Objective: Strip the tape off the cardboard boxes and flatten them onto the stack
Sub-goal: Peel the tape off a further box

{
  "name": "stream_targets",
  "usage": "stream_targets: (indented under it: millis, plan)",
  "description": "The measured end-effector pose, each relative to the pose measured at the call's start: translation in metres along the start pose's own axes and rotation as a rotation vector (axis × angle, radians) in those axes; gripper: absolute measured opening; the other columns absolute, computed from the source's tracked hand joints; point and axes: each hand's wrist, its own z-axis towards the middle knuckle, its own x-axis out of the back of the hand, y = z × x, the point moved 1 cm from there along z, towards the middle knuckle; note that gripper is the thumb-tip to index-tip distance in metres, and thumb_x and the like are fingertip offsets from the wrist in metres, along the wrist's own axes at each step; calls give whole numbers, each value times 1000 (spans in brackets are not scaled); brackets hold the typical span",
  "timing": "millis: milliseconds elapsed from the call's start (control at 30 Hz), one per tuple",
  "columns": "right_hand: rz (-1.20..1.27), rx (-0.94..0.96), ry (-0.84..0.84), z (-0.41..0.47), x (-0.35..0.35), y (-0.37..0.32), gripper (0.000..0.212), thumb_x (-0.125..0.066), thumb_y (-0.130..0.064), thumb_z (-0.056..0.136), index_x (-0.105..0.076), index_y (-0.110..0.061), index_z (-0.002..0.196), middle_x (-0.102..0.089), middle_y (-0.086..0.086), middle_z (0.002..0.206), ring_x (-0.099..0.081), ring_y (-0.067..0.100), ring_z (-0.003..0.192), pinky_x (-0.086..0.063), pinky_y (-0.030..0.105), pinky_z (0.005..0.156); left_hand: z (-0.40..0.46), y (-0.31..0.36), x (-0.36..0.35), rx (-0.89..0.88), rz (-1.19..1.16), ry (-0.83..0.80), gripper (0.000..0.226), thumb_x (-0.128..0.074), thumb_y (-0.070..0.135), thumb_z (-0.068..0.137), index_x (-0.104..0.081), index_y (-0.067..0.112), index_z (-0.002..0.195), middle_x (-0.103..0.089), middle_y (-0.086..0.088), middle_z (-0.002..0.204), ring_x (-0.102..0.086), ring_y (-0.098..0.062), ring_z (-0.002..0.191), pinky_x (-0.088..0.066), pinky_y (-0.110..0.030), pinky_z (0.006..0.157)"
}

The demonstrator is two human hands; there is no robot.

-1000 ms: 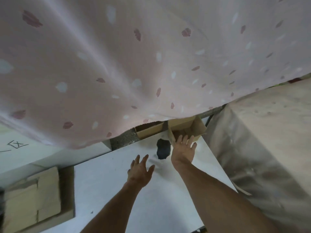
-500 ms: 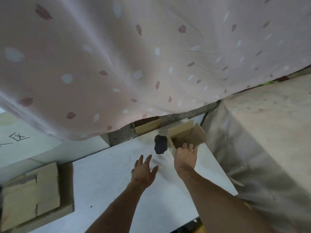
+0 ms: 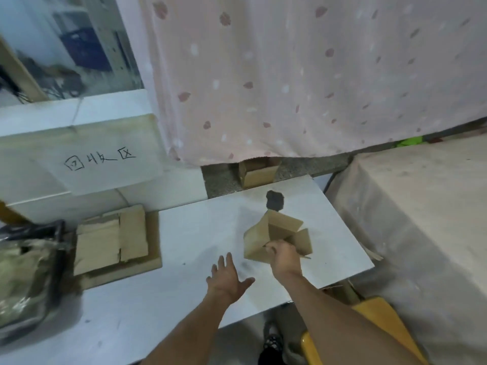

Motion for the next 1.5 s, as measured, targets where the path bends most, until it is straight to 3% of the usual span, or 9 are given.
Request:
stream_targets:
  millis: [33,67,100,500,733,933,1033,1200,1500]
  plan:
    - [124,26,-32,-9,-5,-6,15,-54,-9,89,-64,-1,82,-62,18,90,-54,41,118,-43,46,101,-6,-14,-2,23,-14,10,108,-50,76,83,3,18,158,-1,-6,166,-12,-35,151,-24,-53,117]
    - [199,63,-58,-17,-10,-12,11,-55,-8,86,-62,-7,78,-56,12,85,-32,11,92,-25,27,75,-12,-29,-3,51,-28,22,110,-51,77,82,2,18,158,-3,-6,166,-13,-35,151,-24,-53,117]
    - [198,110,-84,-23,-14,-18,14,-55,-5,88,-66,-13,84,-56,5,88,-49,21,86,-44,35,84,-17,-43,-4,81,-42,32,111,-52,77,81,1,18,158,-4,-5,166,-14,-35,150,-25,-53,117]
    - [66,189,-231,-28,-49,-51,3,-58,-26,93,-59,-28,91,-62,-11,91,-59,10,84,-49,24,70,-28,-92,12,172,-227,199,116,-70,62,78,10,26,154,-5,-4,164,-23,-36,144,-34,-58,109]
    - [-202,348,17,-20,-46,-21,56,-53,-19,88,-35,-16,141,-36,5,143,-44,27,121,-38,38,101,-21,-66,2,41,-358,265,119,-75,54,76,6,20,157,-26,-3,160,-34,-27,141,-38,-44,108]
    - [-355,426,-184,-10,-58,-12,68,-42,-61,94,-25,-28,151,-17,-2,161,-13,28,149,-13,40,120,-15,-43,-3,110,-508,264,131,-74,65,63,4,14,155,-37,-5,151,-47,-29,129,-44,-43,102]
    - [-362,464,-193,-3,-58,-15,70,-51,-64,86,-29,-29,143,-20,-1,155,-21,32,142,-21,39,114,-13,-40,2,85,-554,337,110,-77,66,51,-31,16,138,-52,-1,130,-55,-25,109,-49,-43,91]
    - [-247,406,-262,12,-54,-23,84,-40,-70,91,-16,-21,155,-8,-1,165,-15,22,149,-18,37,120,-14,-32,20,-60,-643,489,86,-76,66,50,-42,20,114,-57,5,102,-57,-21,89,-50,-42,79]
    - [-87,339,-426,0,-72,-74,76,-43,-65,92,-22,-26,153,-34,-1,155,-40,24,137,-35,38,112,-5,-52,53,-136,-390,606,63,-64,31,80,-47,17,139,-55,0,131,-51,-23,121,-37,-36,104]
